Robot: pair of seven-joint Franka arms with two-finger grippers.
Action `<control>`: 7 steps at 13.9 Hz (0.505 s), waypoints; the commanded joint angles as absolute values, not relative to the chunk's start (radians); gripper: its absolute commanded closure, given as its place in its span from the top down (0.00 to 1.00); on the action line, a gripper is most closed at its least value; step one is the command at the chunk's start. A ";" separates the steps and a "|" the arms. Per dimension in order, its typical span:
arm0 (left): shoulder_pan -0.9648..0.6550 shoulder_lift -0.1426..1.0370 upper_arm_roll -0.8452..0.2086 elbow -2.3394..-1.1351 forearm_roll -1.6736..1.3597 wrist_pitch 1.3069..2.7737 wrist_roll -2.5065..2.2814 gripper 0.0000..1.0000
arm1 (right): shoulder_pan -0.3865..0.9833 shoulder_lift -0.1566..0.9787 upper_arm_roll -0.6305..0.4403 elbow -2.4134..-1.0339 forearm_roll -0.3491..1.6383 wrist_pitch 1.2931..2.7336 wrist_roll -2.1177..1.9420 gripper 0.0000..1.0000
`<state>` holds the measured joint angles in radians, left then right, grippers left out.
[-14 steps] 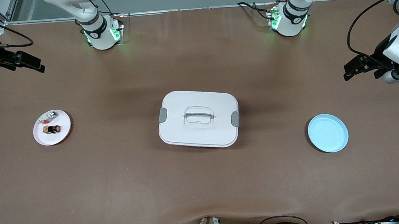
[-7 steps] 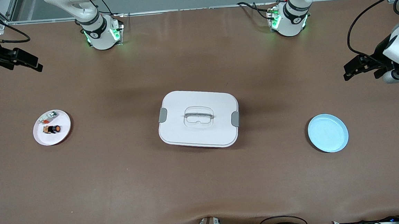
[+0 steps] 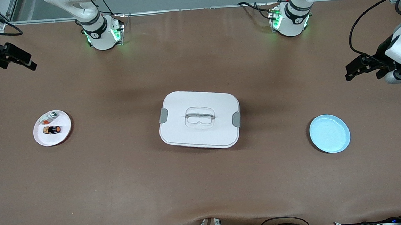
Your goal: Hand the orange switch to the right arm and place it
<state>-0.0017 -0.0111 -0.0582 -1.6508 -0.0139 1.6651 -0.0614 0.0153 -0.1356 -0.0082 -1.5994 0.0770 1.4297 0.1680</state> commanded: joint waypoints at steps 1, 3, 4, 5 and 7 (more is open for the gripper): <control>0.006 -0.002 -0.066 -1.624 -0.014 1.641 -0.051 1.00 | 0.014 -0.178 -0.011 -1.655 0.046 1.476 0.083 1.00; 0.006 -0.002 -0.064 -1.624 -0.015 1.641 -0.052 1.00 | 0.017 -0.178 -0.009 -1.657 0.017 1.483 0.060 1.00; 0.006 -0.002 -0.064 -1.626 -0.015 1.641 -0.052 1.00 | 0.017 -0.179 -0.008 -1.658 0.005 1.485 0.055 1.00; 0.006 -0.002 -0.064 -1.625 -0.015 1.641 -0.054 1.00 | 0.015 -0.179 -0.009 -1.658 0.005 1.485 0.052 1.00; 0.006 -0.002 -0.066 -1.626 -0.014 1.641 -0.054 1.00 | 0.017 -0.181 -0.009 -1.658 0.005 1.485 0.052 1.00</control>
<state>-0.0010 -0.0111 -0.0582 -1.6508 -0.0139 1.6647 -0.0614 0.0152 -0.1521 -0.0098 -1.6329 0.0191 1.4745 0.0659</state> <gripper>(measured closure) 0.000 0.000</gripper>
